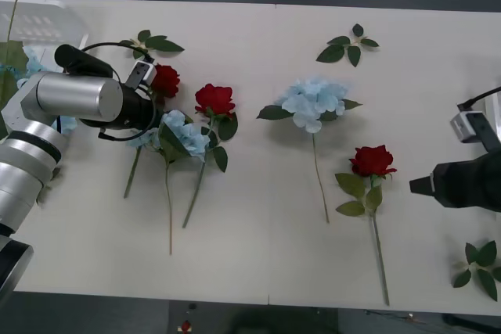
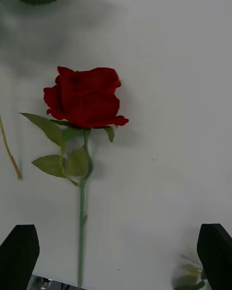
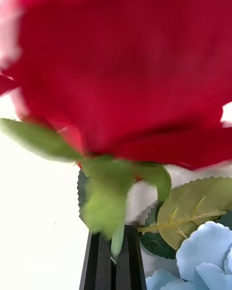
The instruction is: Put the red flowers into the right box and the blue flowers into the left box
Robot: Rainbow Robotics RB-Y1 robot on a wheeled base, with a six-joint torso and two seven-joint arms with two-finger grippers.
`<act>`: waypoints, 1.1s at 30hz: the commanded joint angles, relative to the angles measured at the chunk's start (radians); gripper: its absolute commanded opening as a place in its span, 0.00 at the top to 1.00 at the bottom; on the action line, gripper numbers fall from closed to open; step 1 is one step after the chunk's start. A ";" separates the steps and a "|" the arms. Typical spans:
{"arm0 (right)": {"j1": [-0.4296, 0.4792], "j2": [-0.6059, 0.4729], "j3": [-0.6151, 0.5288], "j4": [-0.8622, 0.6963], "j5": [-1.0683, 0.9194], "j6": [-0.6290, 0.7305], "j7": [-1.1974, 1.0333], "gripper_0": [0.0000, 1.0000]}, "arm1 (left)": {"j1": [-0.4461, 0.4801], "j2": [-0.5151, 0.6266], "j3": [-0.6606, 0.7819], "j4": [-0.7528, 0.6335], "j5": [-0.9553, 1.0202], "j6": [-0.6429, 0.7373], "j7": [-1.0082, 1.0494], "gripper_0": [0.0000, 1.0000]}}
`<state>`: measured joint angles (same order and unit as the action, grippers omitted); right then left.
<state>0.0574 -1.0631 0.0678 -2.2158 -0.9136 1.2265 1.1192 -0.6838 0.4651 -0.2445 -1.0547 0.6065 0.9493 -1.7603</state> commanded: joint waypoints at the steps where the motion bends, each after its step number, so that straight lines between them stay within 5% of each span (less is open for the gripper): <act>1: -0.079 -0.008 0.132 -0.018 0.078 -0.019 -0.075 0.04 | -0.034 -0.006 0.044 -0.015 -0.002 -0.018 0.061 1.00; 8: -0.220 -0.008 0.360 0.076 0.147 -0.088 -0.107 0.04 | -0.034 0.007 0.174 -0.130 0.050 0.029 0.058 1.00; 19: -0.332 0.015 0.544 0.223 0.208 -0.183 -0.136 0.04 | -0.013 0.055 0.317 -0.395 0.519 0.108 -0.059 1.00; 33: -0.396 0.074 0.627 0.380 0.211 -0.242 -0.107 0.04 | 0.306 -0.005 0.205 -0.927 0.573 0.109 -0.390 1.00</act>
<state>-0.2851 -0.9913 0.6534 -1.8614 -0.7107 1.0046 1.0280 -0.3877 0.5005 -0.0161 -1.9224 1.1830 1.0552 -2.0233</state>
